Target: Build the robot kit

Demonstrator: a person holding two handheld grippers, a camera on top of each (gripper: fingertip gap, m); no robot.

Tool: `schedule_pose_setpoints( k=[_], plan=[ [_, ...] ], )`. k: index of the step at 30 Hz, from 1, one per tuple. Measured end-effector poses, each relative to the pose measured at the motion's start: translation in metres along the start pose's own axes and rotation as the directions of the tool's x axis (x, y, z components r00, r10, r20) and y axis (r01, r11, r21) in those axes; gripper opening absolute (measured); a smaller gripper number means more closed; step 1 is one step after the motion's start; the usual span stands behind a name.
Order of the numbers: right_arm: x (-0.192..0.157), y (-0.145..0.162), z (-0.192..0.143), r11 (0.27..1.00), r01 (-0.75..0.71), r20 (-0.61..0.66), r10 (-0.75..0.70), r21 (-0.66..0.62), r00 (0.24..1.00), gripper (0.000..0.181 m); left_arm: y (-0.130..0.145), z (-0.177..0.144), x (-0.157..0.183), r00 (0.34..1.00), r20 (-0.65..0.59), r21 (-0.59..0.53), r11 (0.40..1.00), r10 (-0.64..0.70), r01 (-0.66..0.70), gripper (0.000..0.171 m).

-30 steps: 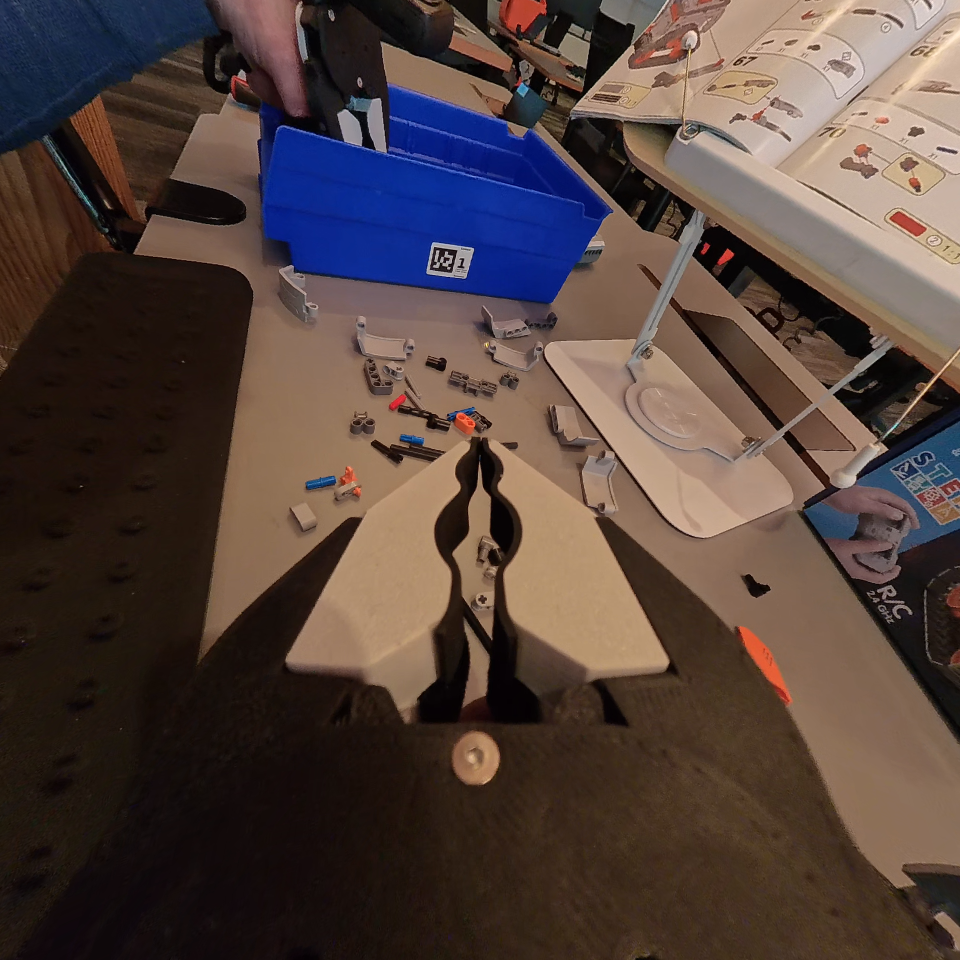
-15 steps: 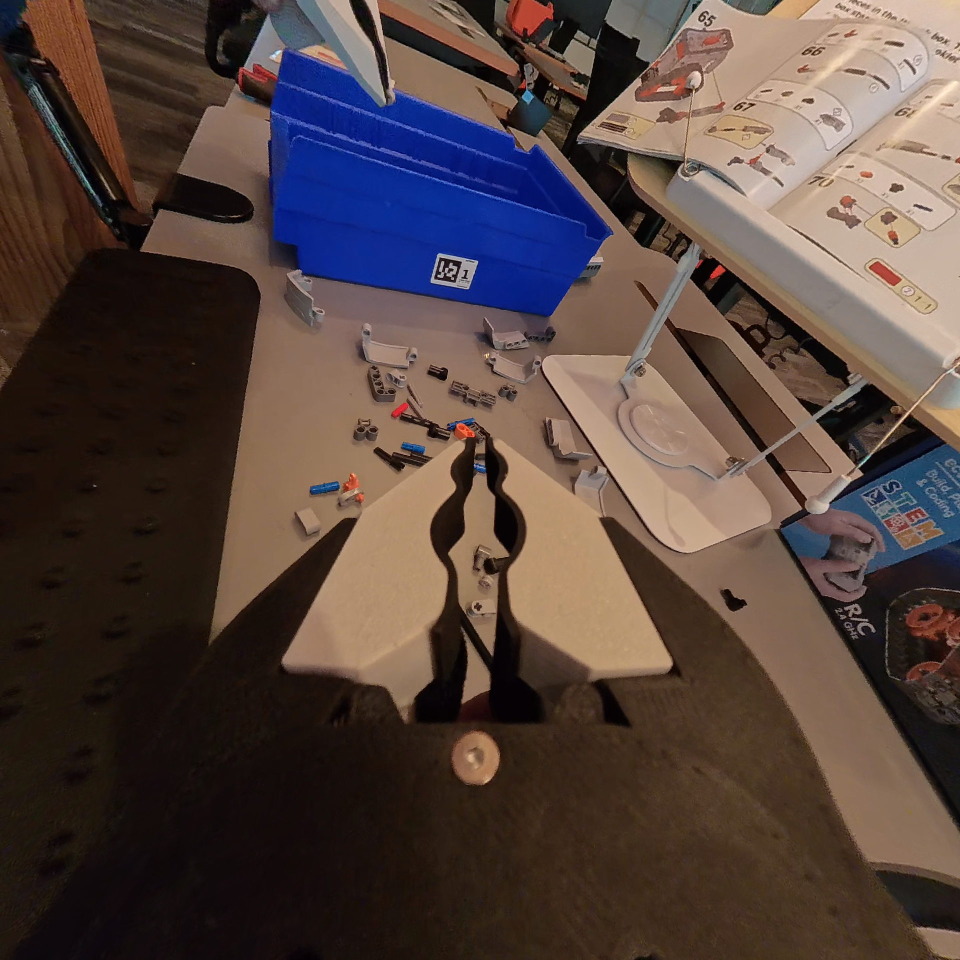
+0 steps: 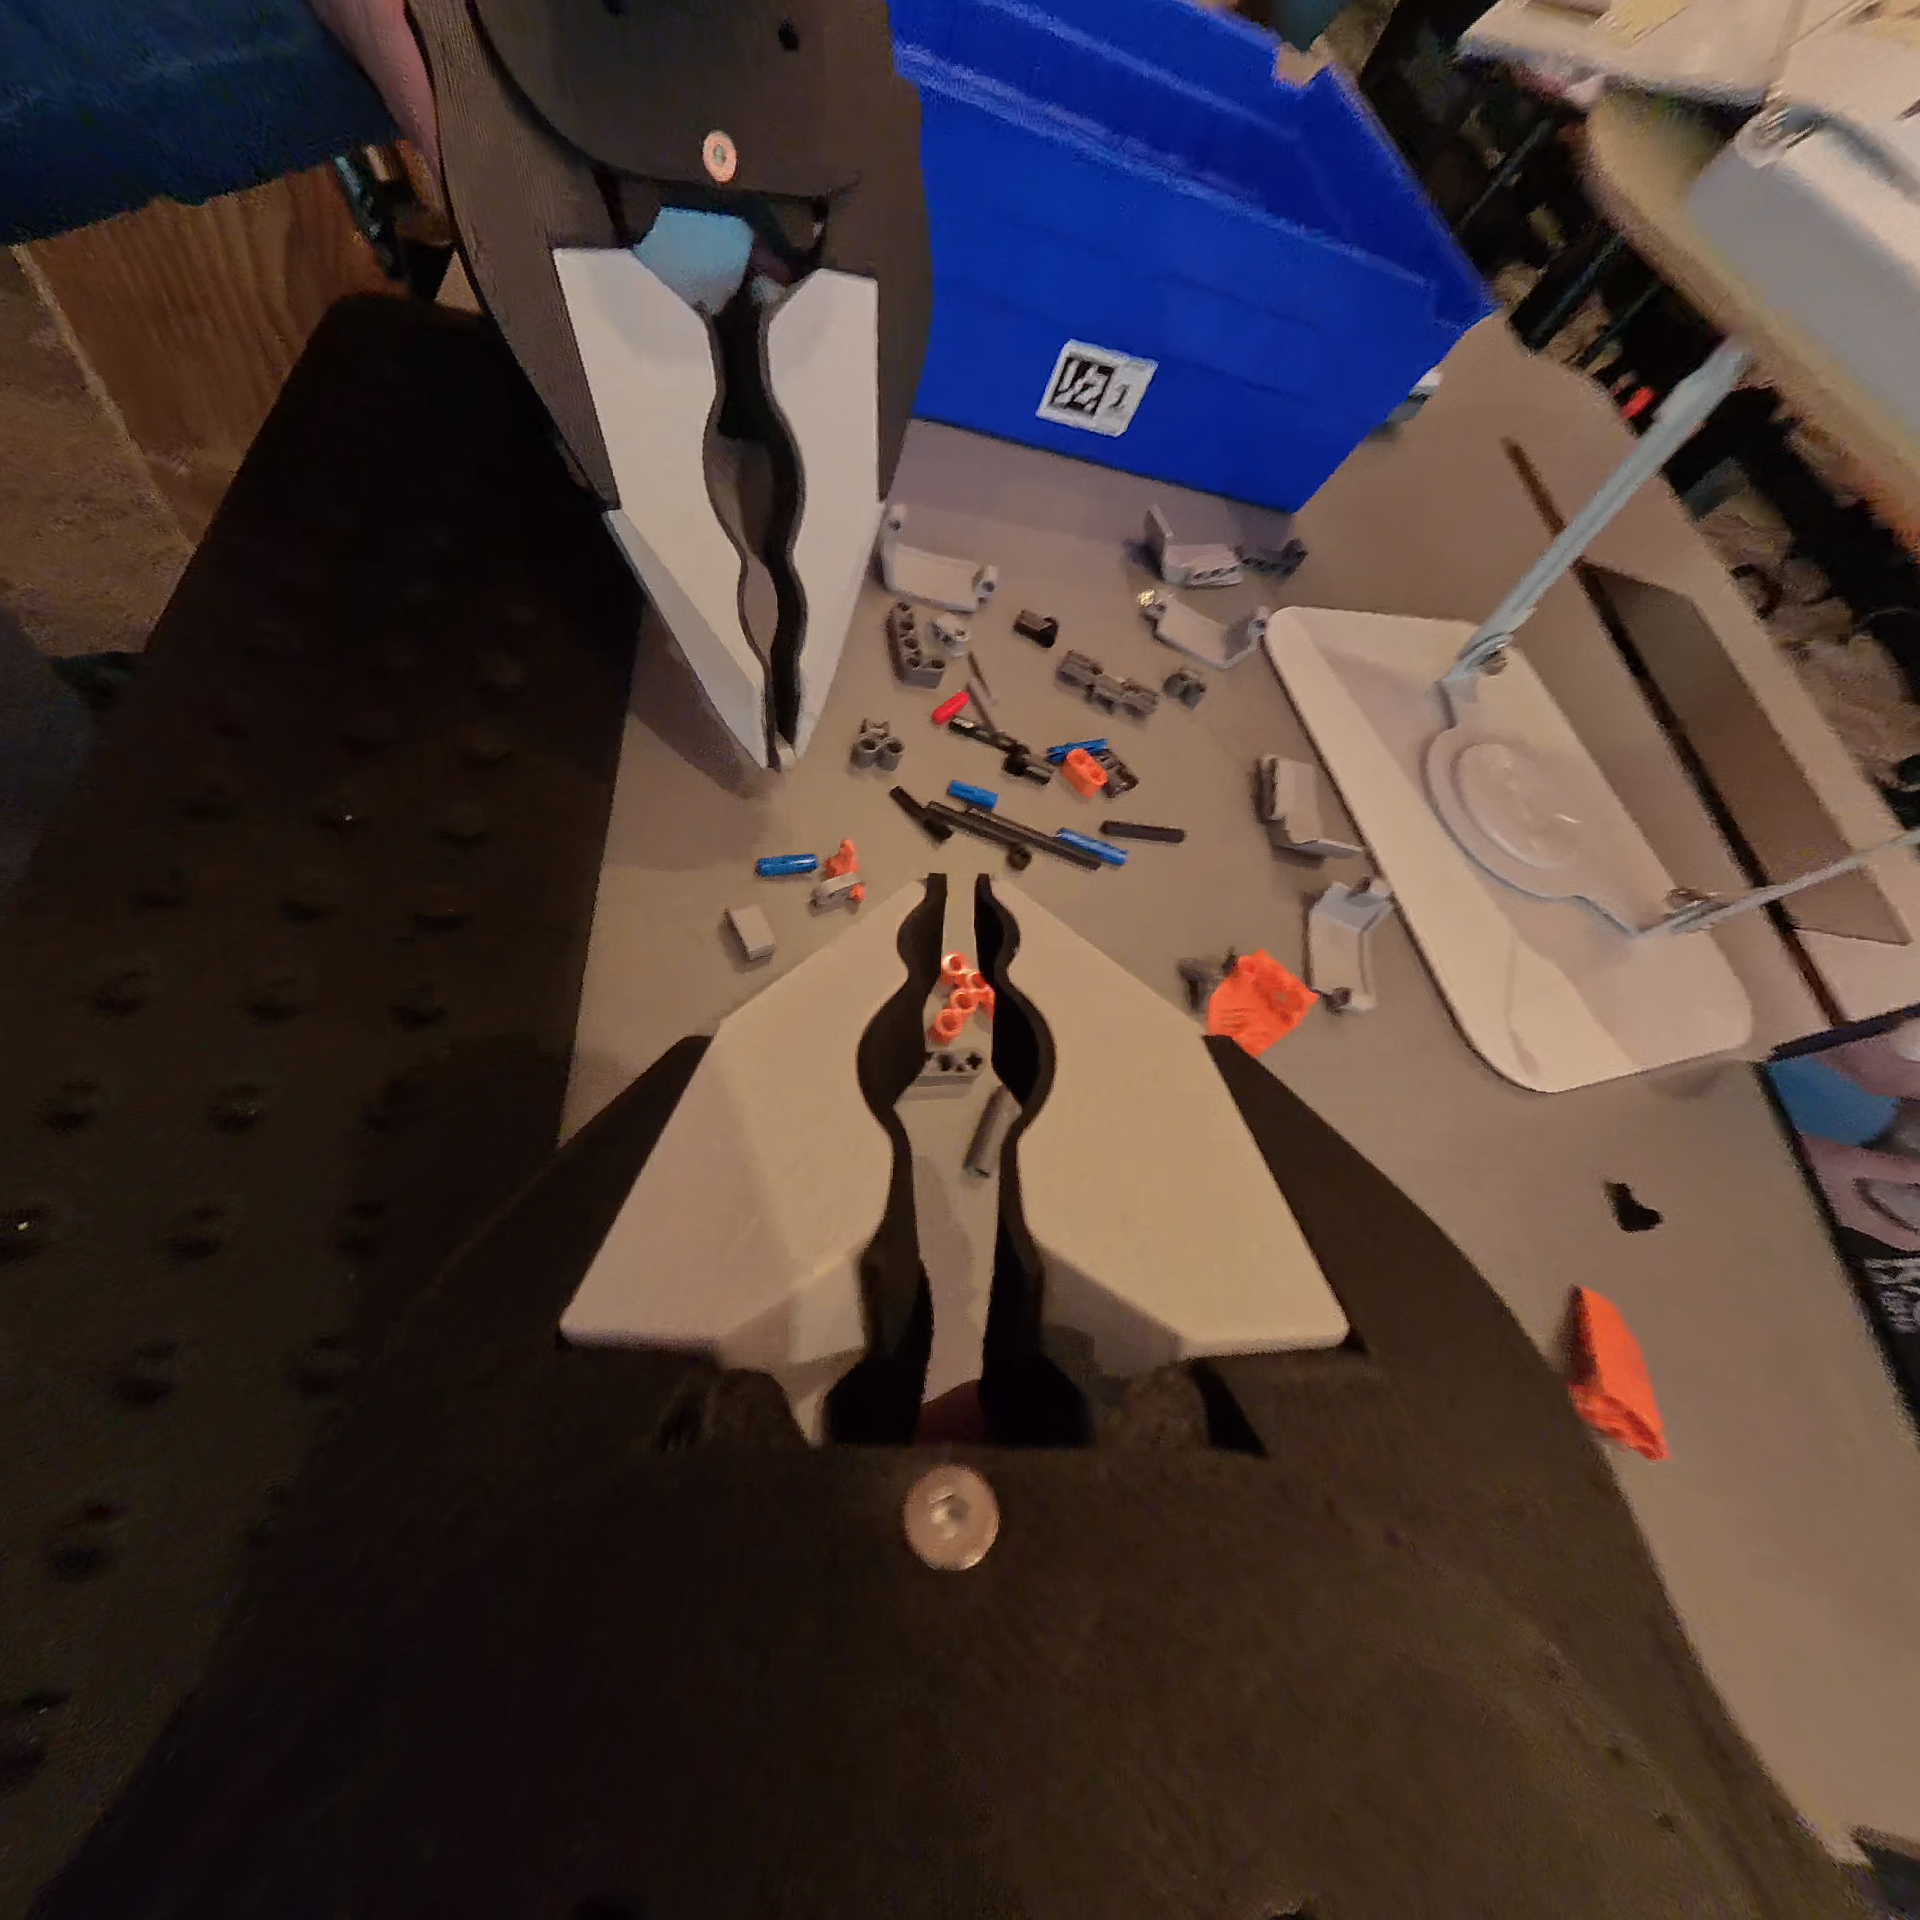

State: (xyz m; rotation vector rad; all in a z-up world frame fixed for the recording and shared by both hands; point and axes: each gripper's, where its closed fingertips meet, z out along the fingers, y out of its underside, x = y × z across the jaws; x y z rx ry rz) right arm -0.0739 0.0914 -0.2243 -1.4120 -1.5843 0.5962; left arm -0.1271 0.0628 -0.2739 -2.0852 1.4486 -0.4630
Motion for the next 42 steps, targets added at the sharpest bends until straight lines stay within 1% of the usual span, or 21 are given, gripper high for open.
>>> schedule_pose_setpoints(
  k=[2, 4, 5, 8, 9, 12, 15, 21, 22, 26, 30, 33, 36, 38, 42],
  plan=[
    [-0.007, 0.003, 0.005, 1.000, -0.017, 0.042, 0.018, -0.015, 0.999, 0.004, -0.009, 0.004, -0.001, 1.000, 0.007, 0.016, 0.999, 0.030, -0.030, 0.002],
    [-0.015, 0.003, 0.010, 0.999, -0.027, 0.081, 0.029, -0.024, 0.996, 0.005, -0.020, 0.006, -0.001, 0.994, 0.013, 0.052, 0.993, 0.105, -0.105, 0.002],
    [-0.019, 0.003, 0.012, 1.000, -0.017, 0.094, 0.020, -0.024, 0.995, 0.006, -0.026, 0.007, -0.002, 0.993, 0.011, 0.064, 0.991, 0.117, -0.117, 0.002],
    [-0.025, 0.003, 0.016, 0.999, 0.013, 0.102, -0.010, -0.031, 0.995, 0.006, -0.039, 0.009, 0.002, 0.977, 0.012, 0.085, 0.973, 0.213, -0.213, 0.002],
    [-0.025, 0.003, 0.017, 0.999, 0.014, 0.104, -0.010, -0.032, 0.994, 0.005, -0.043, 0.010, 0.003, 0.974, 0.012, 0.087, 0.970, 0.227, -0.227, 0.002],
    [-0.027, 0.003, 0.018, 0.999, 0.009, 0.118, -0.004, -0.037, 0.993, 0.004, -0.049, 0.012, 0.005, 0.958, 0.022, 0.078, 0.955, 0.286, -0.287, 0.002],
    [-0.027, 0.004, 0.017, 0.999, -0.006, 0.122, 0.011, -0.037, 0.992, 0.003, -0.050, 0.012, 0.004, 0.946, 0.032, 0.063, 0.944, 0.323, -0.324, 0.002],
    [-0.031, 0.004, 0.014, 0.999, -0.029, 0.171, 0.035, -0.038, 0.985, 0.006, -0.052, 0.010, 0.011, 0.909, 0.027, 0.071, 0.907, 0.415, -0.416, 0.002],
    [-0.032, 0.003, 0.013, 0.999, -0.026, 0.177, 0.032, -0.032, 0.984, 0.002, -0.053, 0.009, 0.011, 0.898, 0.039, 0.069, 0.895, 0.439, -0.441, 0.002],
    [-0.034, 0.002, 0.011, 0.999, 0.029, 0.180, -0.025, -0.018, 0.983, 0.001, -0.054, 0.008, 0.015, 0.869, 0.027, 0.061, 0.867, 0.494, -0.495, 0.002],
    [-0.032, 0.001, 0.010, 1.000, 0.005, 0.183, -0.004, -0.007, 0.983, 0.001, -0.055, 0.006, 0.015, 0.885, 0.003, 0.073, 0.882, 0.466, -0.465, 0.002],
    [-0.028, 0.003, 0.010, 1.000, -0.025, 0.176, 0.027, -0.014, 0.984, 0.000, -0.053, 0.005, 0.012, 0.902, 0.001, 0.076, 0.900, 0.431, -0.430, 0.010],
    [-0.026, 0.009, 0.013, 0.998, -0.040, 0.165, 0.046, -0.043, 0.985, 0.000, -0.043, 0.000, 0.003, 0.930, 0.025, 0.058, 0.928, 0.367, -0.368, 0.014],
    [-0.025, 0.015, 0.018, 0.996, -0.045, 0.148, 0.057, -0.082, 0.987, 0.000, -0.031, -0.001, -0.002, 0.950, 0.028, 0.034, 0.950, 0.310, -0.311, 0.018],
    [-0.025, 0.027, 0.029, 0.984, -0.085, 0.140, 0.107, -0.158, 0.984, 0.000, -0.014, 0.009, -0.011, 0.973, 0.041, -0.008, 0.974, 0.227, -0.227, 0.016]
  ],
)
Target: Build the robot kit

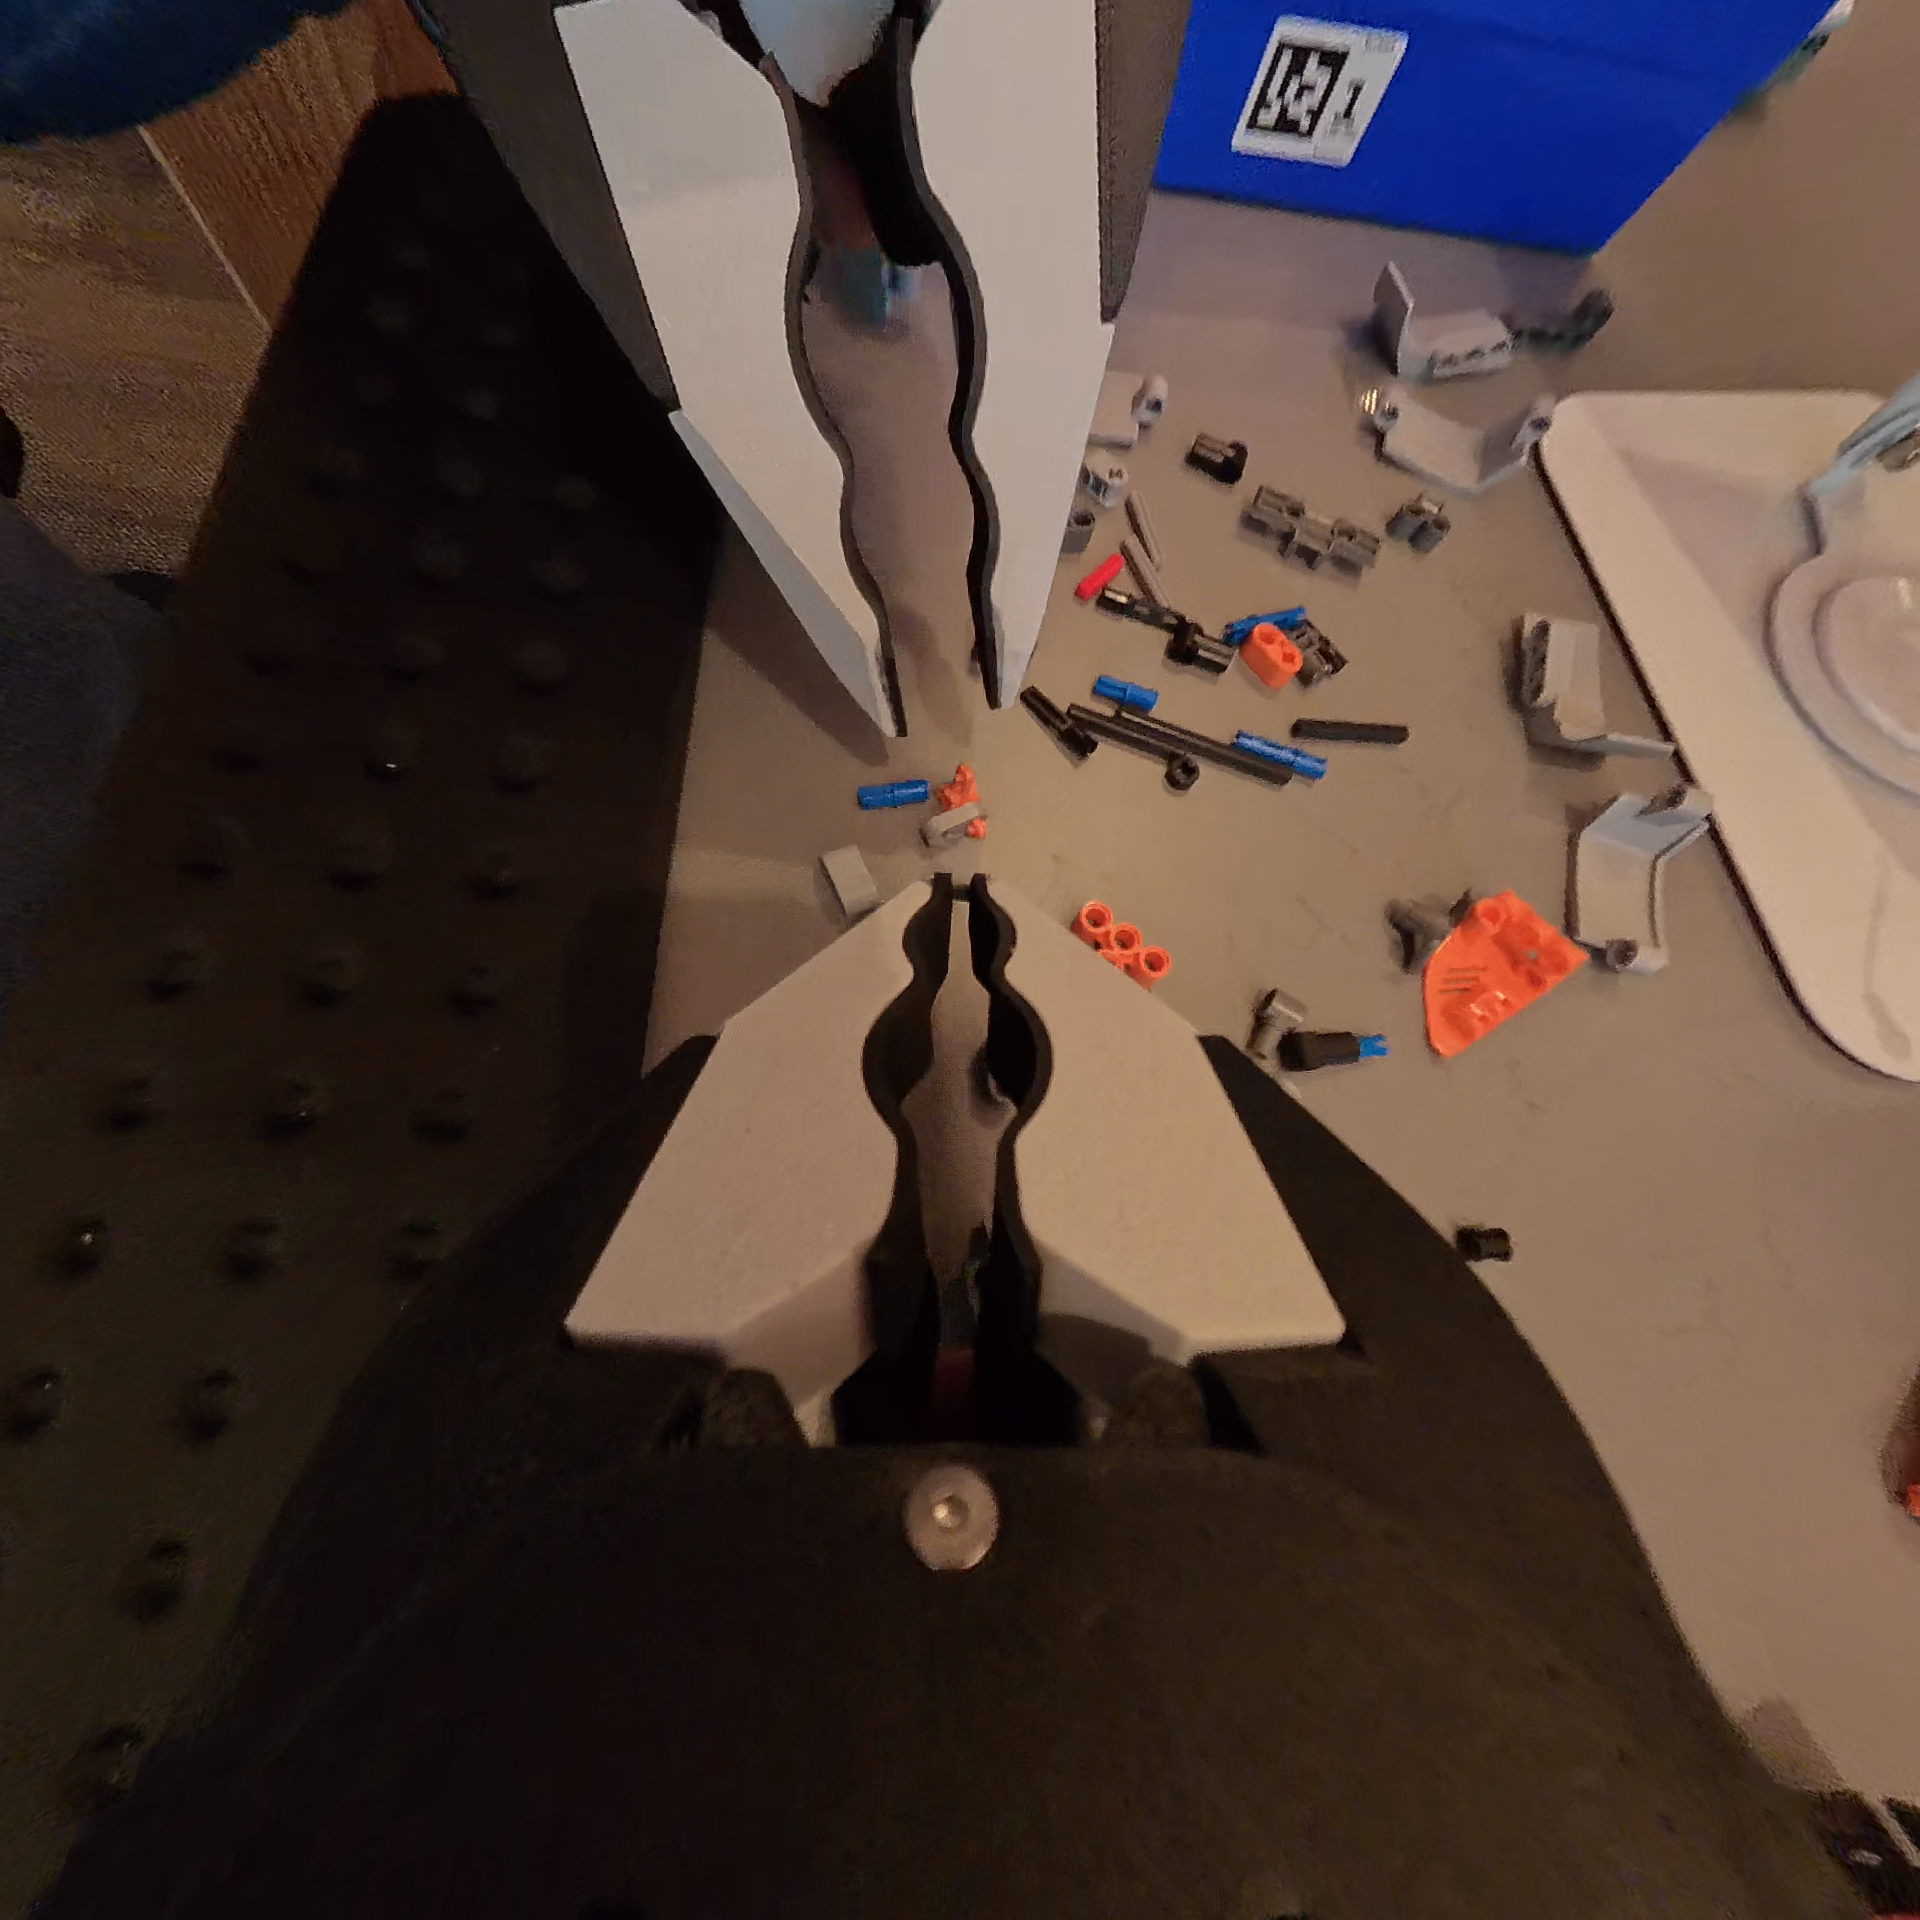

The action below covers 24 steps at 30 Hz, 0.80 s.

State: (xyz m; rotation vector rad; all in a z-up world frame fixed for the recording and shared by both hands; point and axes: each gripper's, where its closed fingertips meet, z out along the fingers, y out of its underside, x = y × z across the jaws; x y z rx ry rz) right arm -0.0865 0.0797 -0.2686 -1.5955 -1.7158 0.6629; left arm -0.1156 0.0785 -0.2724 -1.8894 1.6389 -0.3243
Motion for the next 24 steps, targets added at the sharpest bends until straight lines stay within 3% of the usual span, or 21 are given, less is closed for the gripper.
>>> schedule_pose_setpoints(
  k=[14, 24],
  plan=[
    [0.003, 0.015, 0.020, 0.991, -0.071, -0.010, 0.070, -0.112, 0.997, 0.001, 0.006, 0.023, 0.003, 0.995, -0.008, -0.014, 0.995, -0.098, 0.097, 0.006],
    [0.001, 0.013, 0.021, 0.991, -0.056, 0.021, 0.059, -0.122, 0.998, 0.003, 0.009, 0.021, 0.001, 0.994, 0.077, -0.072, 0.994, -0.078, 0.083, 0.005]
  ],
)
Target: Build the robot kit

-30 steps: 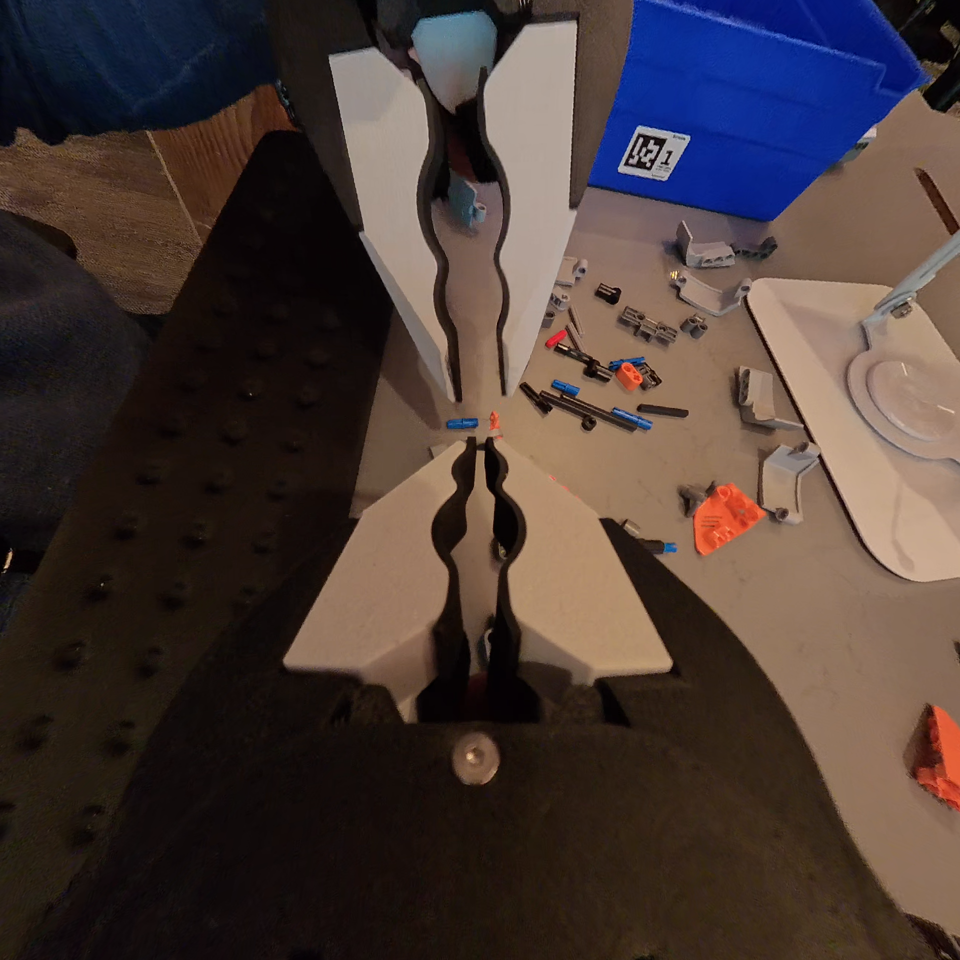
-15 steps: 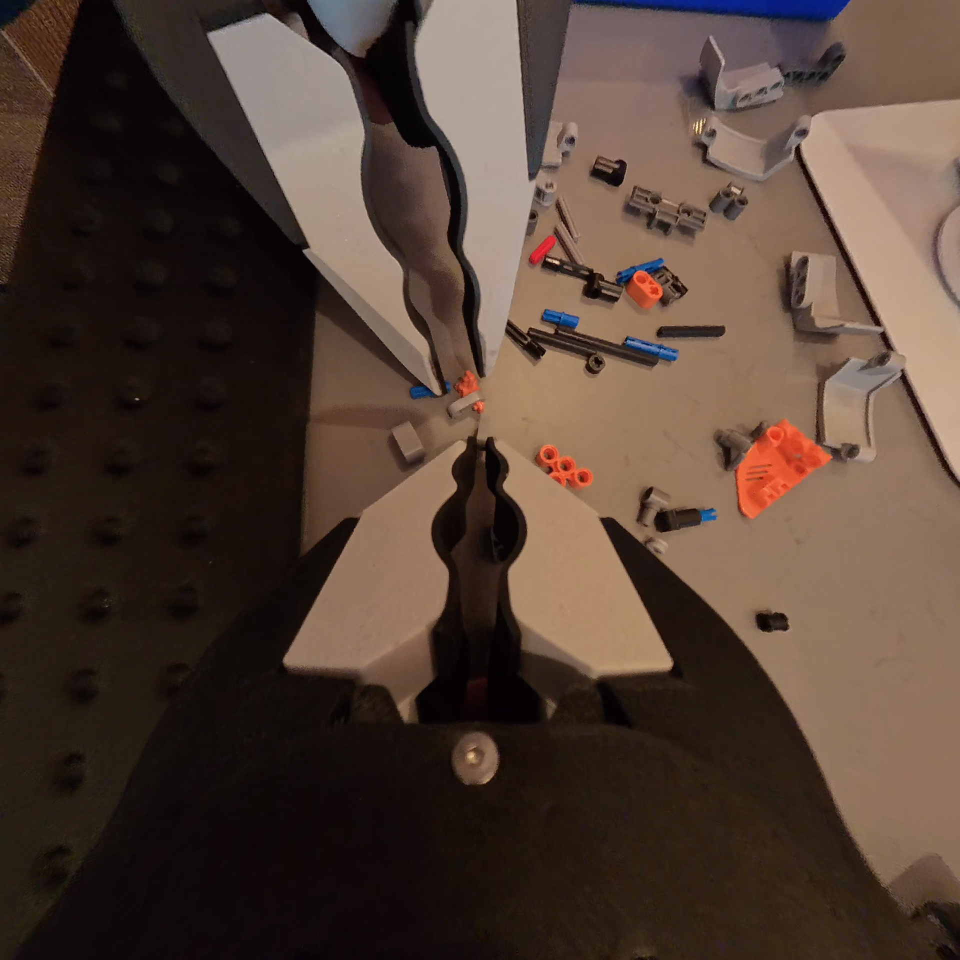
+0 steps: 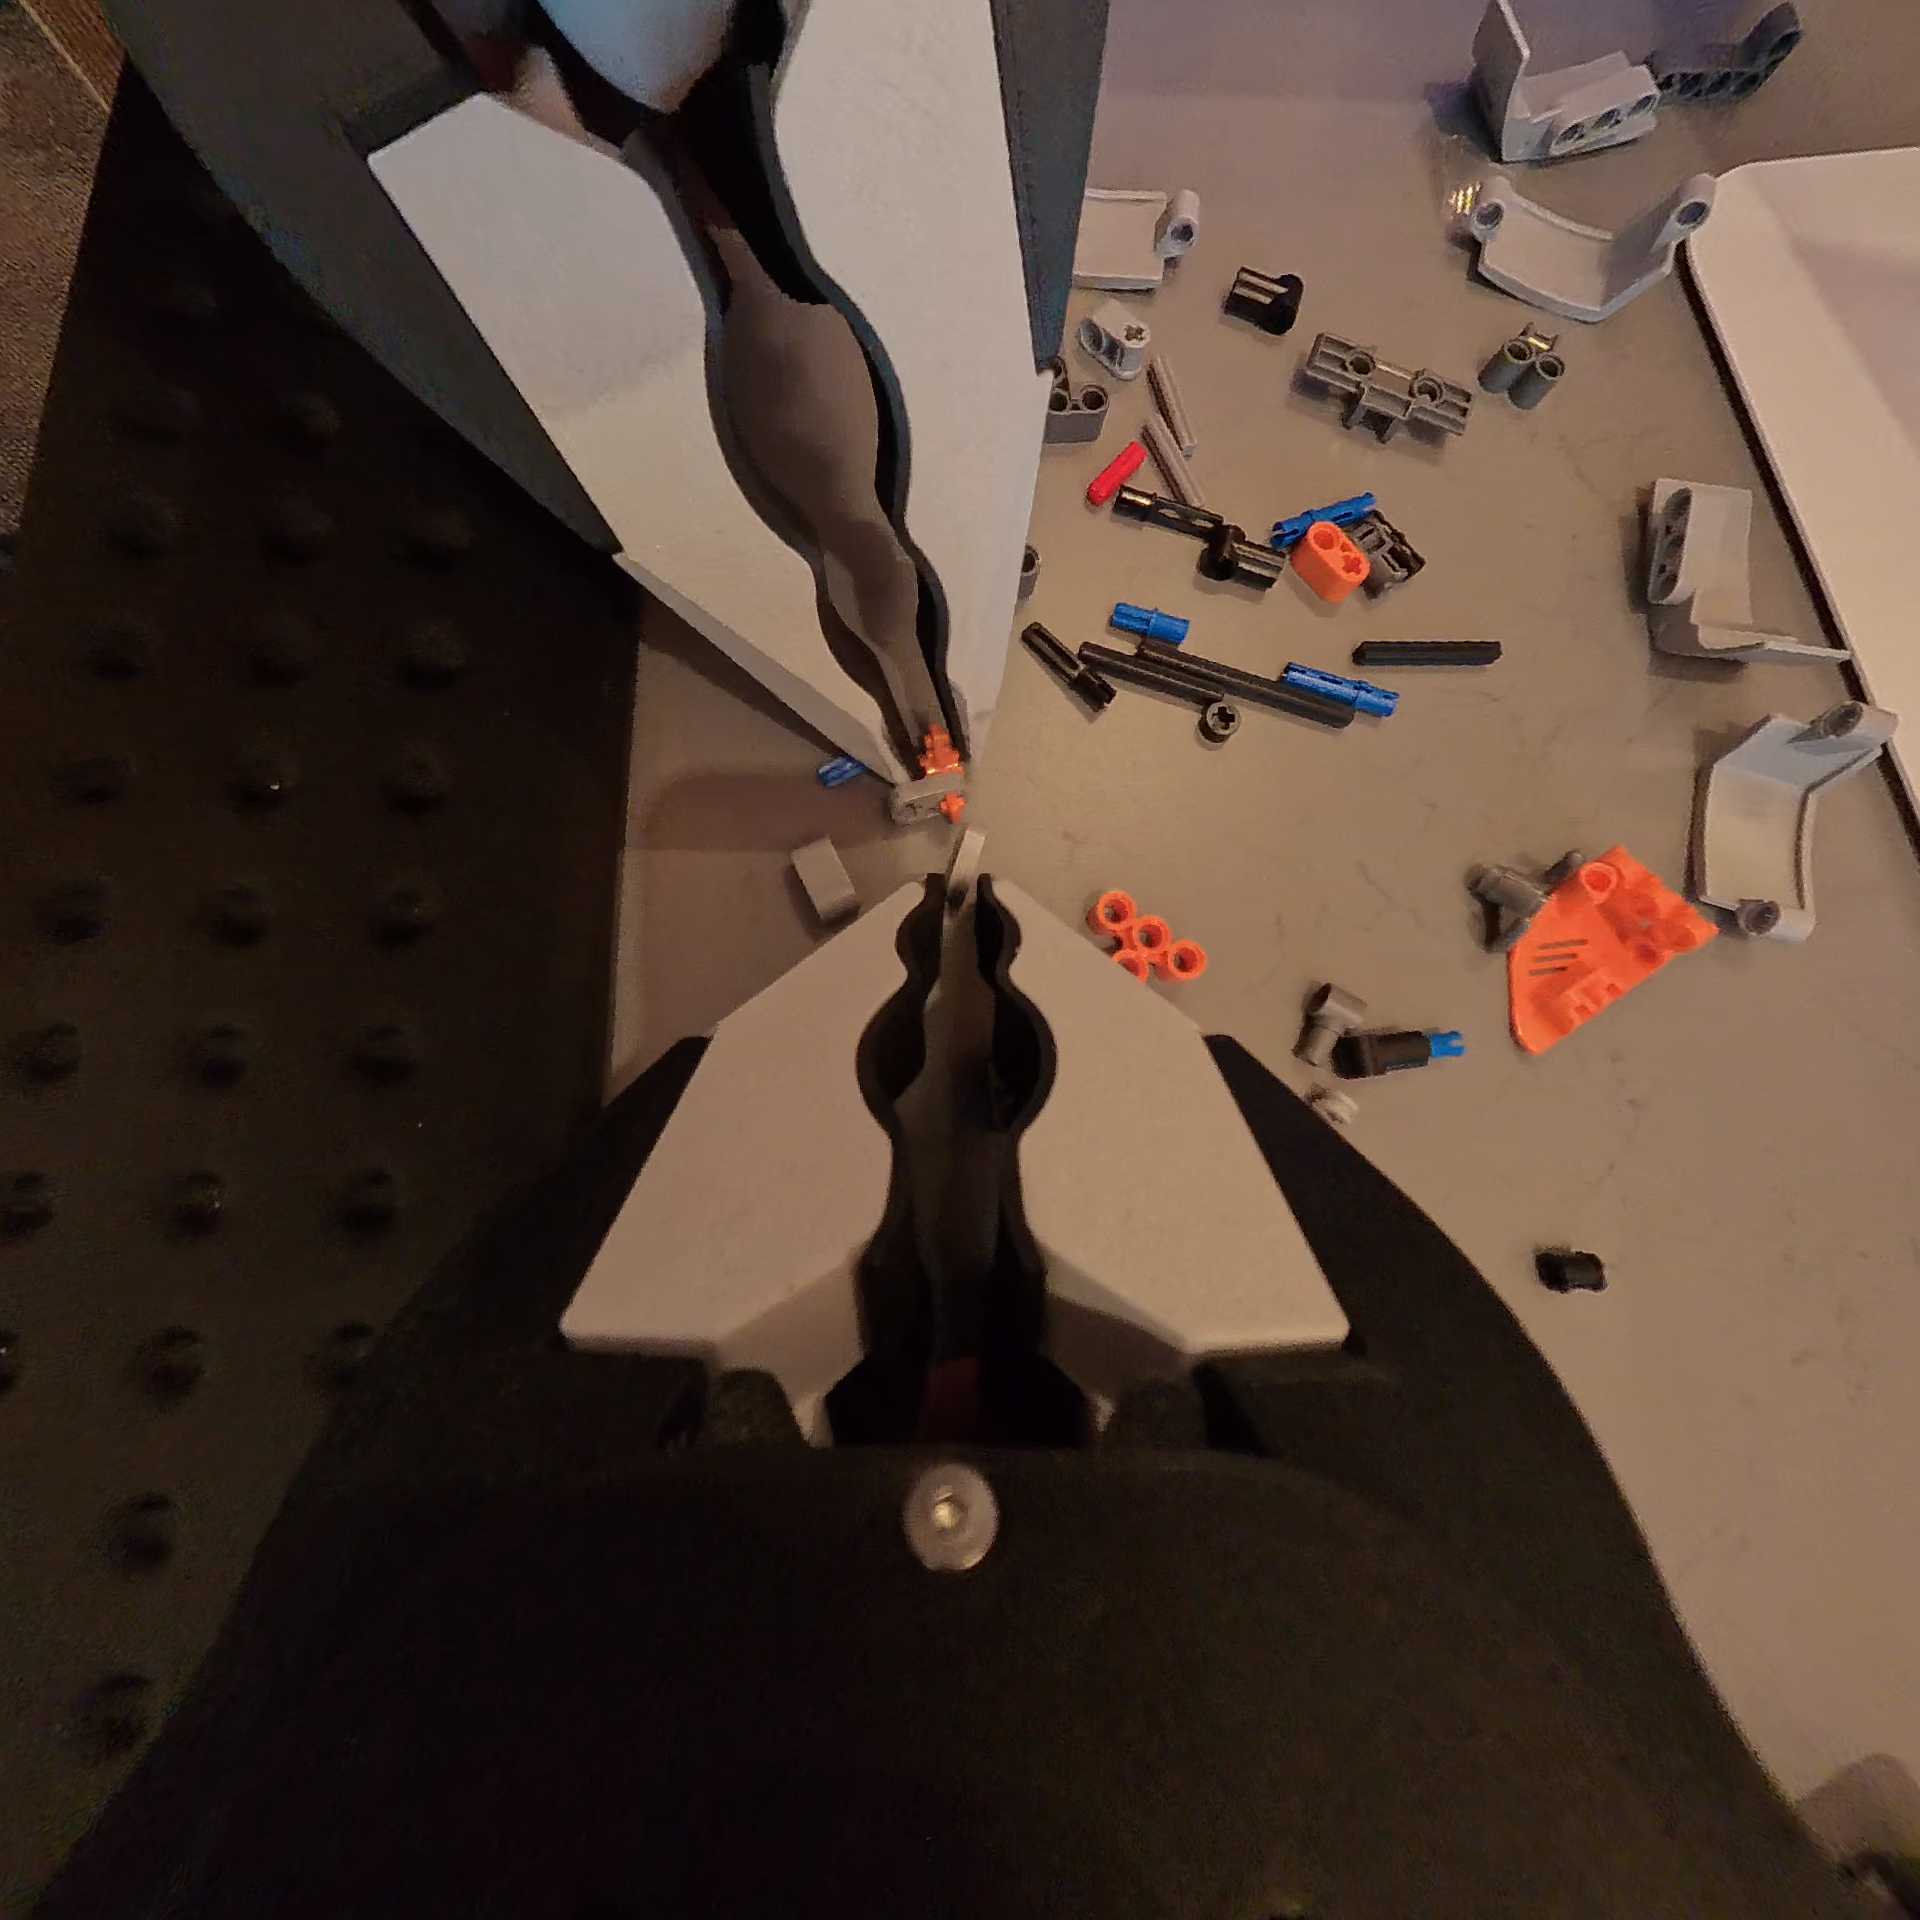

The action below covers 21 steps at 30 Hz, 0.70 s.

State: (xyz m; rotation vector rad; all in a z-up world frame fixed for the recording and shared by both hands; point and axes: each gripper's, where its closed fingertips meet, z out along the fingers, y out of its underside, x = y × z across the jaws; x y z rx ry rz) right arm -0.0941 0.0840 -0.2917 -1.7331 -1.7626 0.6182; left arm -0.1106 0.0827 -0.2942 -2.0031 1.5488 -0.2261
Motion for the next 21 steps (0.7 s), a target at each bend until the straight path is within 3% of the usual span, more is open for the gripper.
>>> schedule_pose_setpoints(
  k=[7, 11, 21],
  plan=[
    [-0.0010, -0.0008, 0.0024, 1.000, -0.011, 0.014, 0.011, -0.008, 1.000, 0.001, 0.0011, -0.0008, 0.0000, 1.000, 0.007, -0.068, 0.998, 0.001, -0.001, 0.006],
    [0.0015, -0.0007, 0.0012, 1.000, -0.022, 0.002, 0.022, -0.009, 1.000, 0.001, -0.0006, -0.0034, 0.0010, 1.000, -0.003, -0.052, 0.999, -0.014, 0.014, 0.013],
    [0.0025, -0.0021, 0.0039, 0.998, -0.055, -0.007, 0.054, -0.010, 0.998, 0.001, 0.0006, -0.0003, -0.0005, 0.999, 0.018, -0.042, 0.998, -0.038, 0.038, 0.006]
  ],
)
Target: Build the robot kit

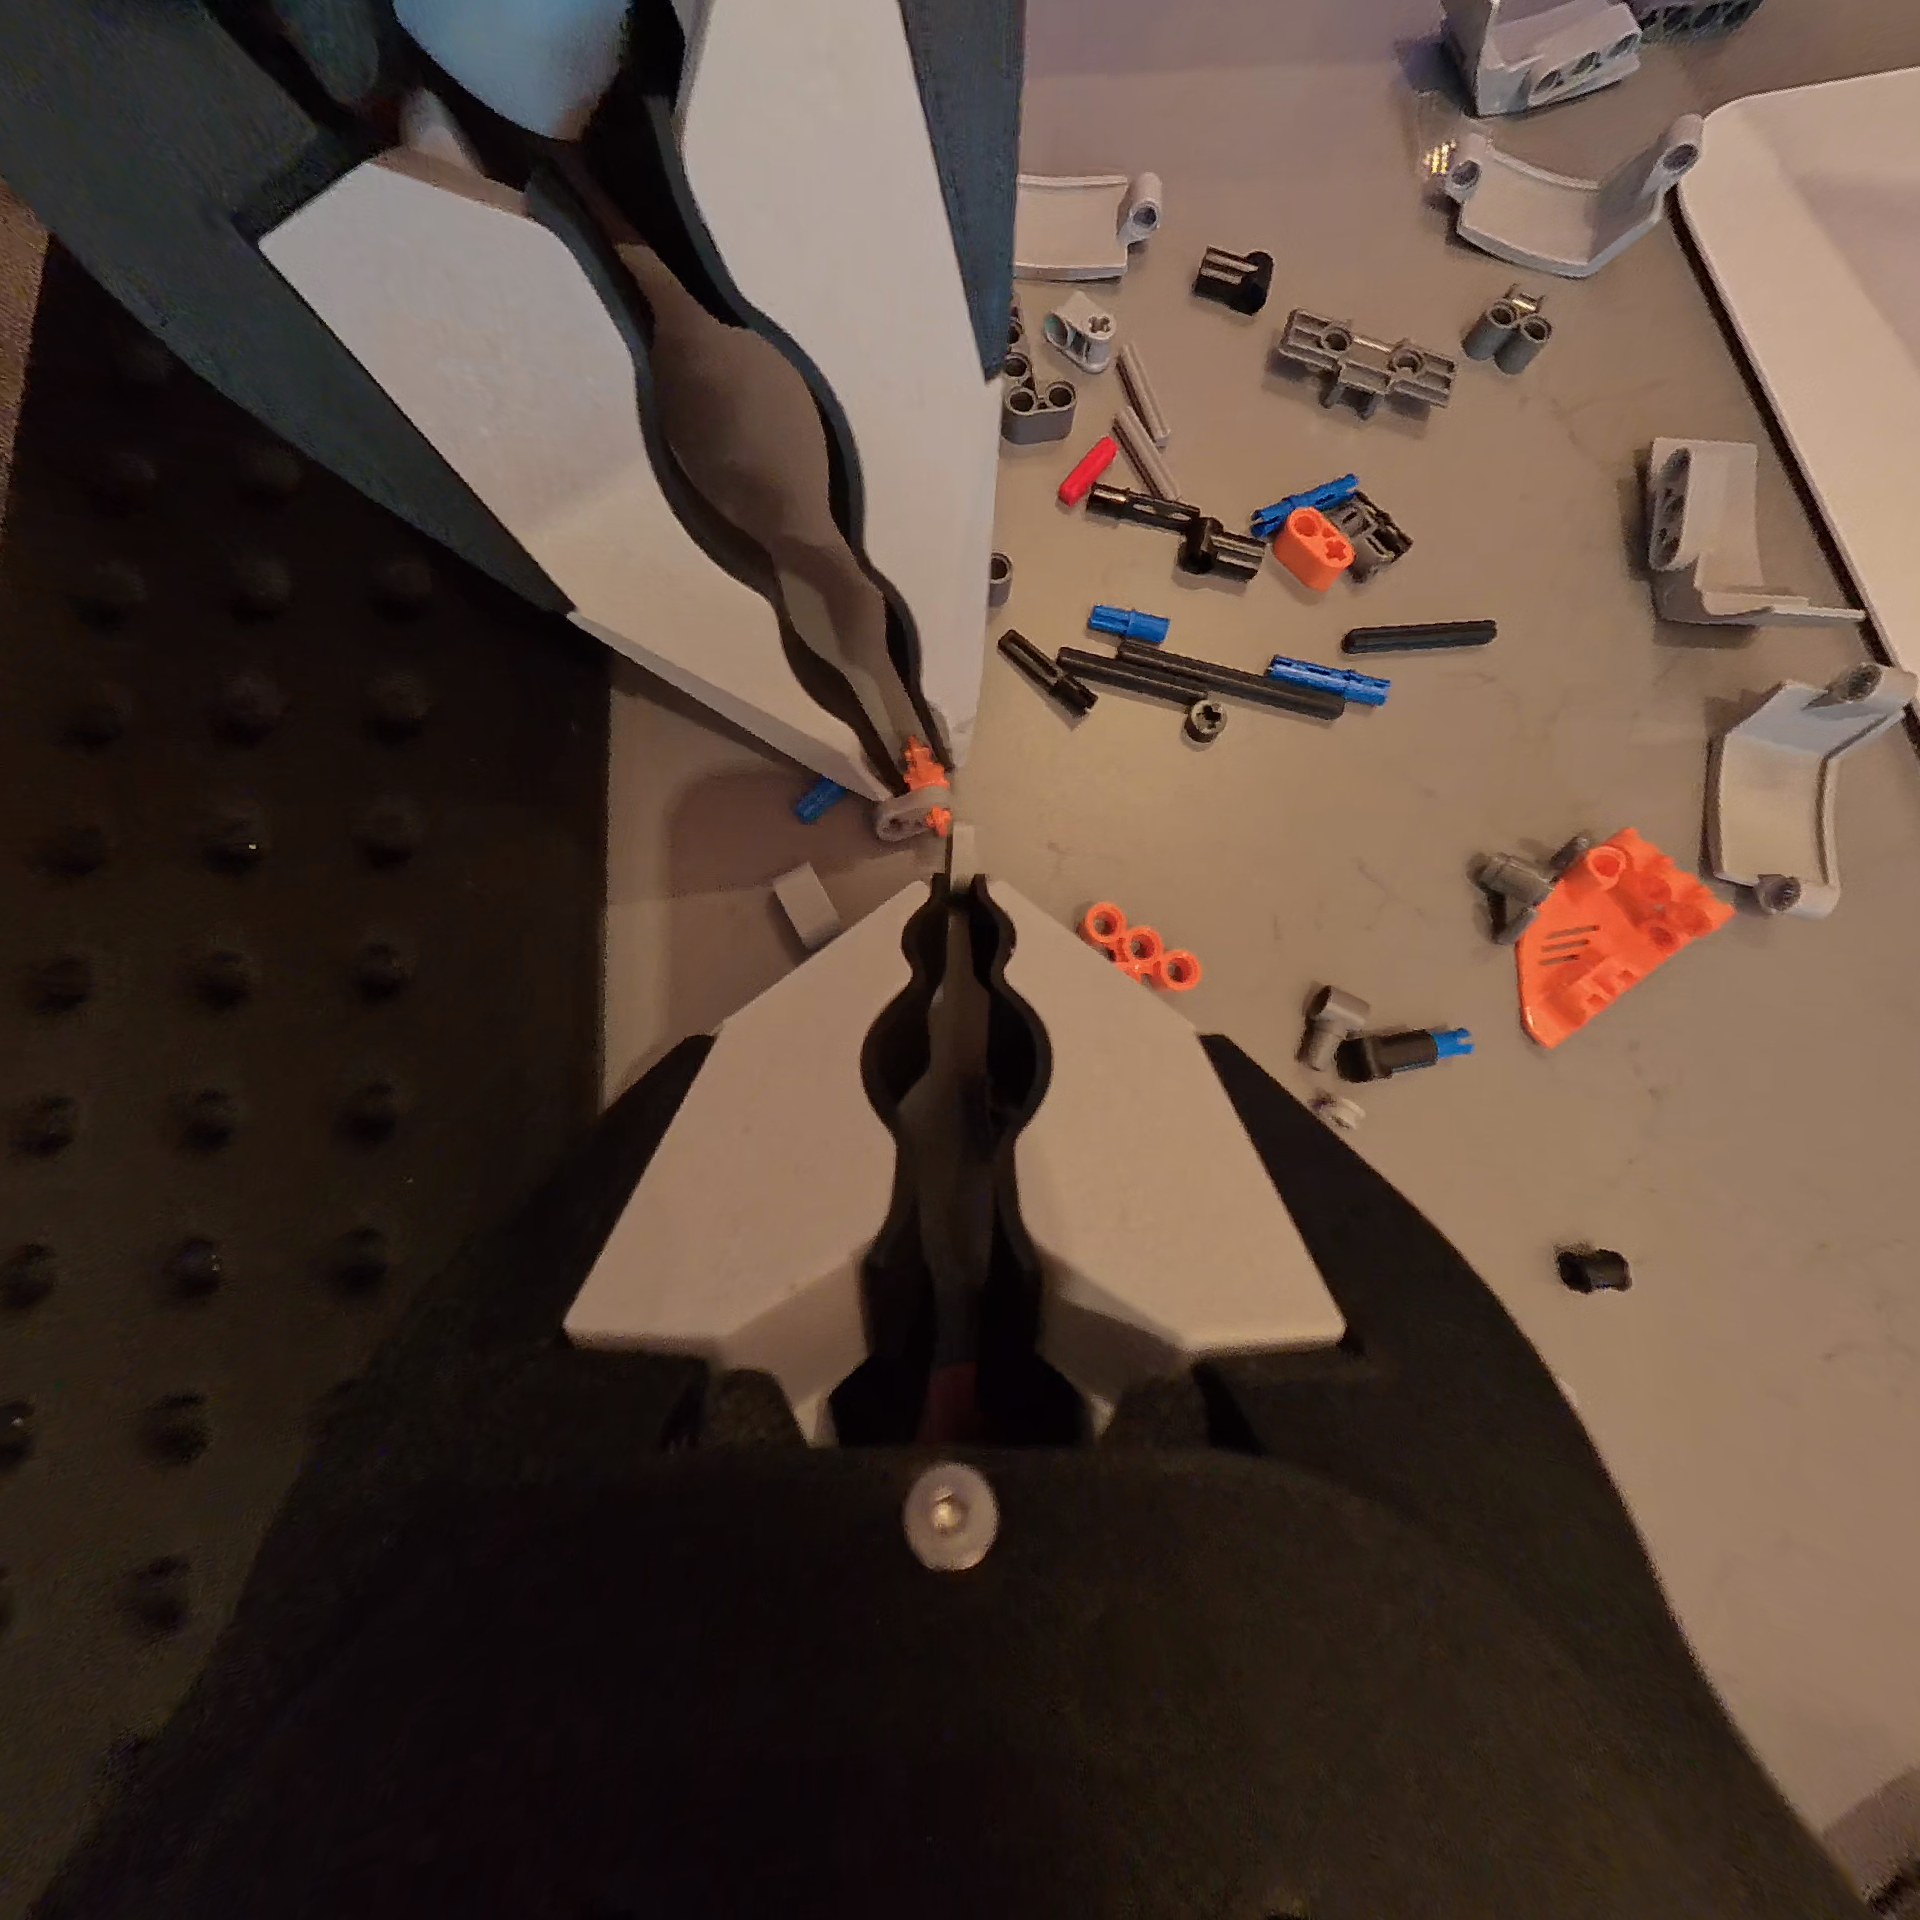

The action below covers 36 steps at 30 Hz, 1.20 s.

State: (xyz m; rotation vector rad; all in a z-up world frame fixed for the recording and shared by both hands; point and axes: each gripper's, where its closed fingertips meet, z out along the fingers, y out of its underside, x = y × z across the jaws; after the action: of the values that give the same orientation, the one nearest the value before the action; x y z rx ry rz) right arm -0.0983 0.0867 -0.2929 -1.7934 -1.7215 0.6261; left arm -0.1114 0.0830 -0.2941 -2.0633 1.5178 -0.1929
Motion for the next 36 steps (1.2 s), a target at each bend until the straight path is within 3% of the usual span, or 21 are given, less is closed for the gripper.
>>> schedule_pose_setpoints(
  k=[13, 18, 36],
  plan=[
    [-0.0054, -0.0013, 0.0002, 1.000, -0.005, 0.027, 0.005, 0.002, 1.000, 0.002, 0.0019, -0.0019, -0.0025, 1.000, 0.027, -0.080, 0.997, 0.008, -0.005, 0.006],
    [-0.0076, -0.0014, 0.0006, 1.000, -0.003, 0.041, 0.002, 0.006, 0.999, 0.003, 0.0010, -0.0046, 0.0018, 1.000, -0.005, -0.066, 0.998, -0.009, 0.009, 0.018],
    [-0.0091, -0.0040, 0.0027, 1.000, 0.006, 0.101, -0.007, 0.015, 0.995, 0.004, 0.0010, -0.0006, 0.0010, 0.999, 0.027, -0.039, 0.999, -0.025, 0.026, 0.006]
  ],
)
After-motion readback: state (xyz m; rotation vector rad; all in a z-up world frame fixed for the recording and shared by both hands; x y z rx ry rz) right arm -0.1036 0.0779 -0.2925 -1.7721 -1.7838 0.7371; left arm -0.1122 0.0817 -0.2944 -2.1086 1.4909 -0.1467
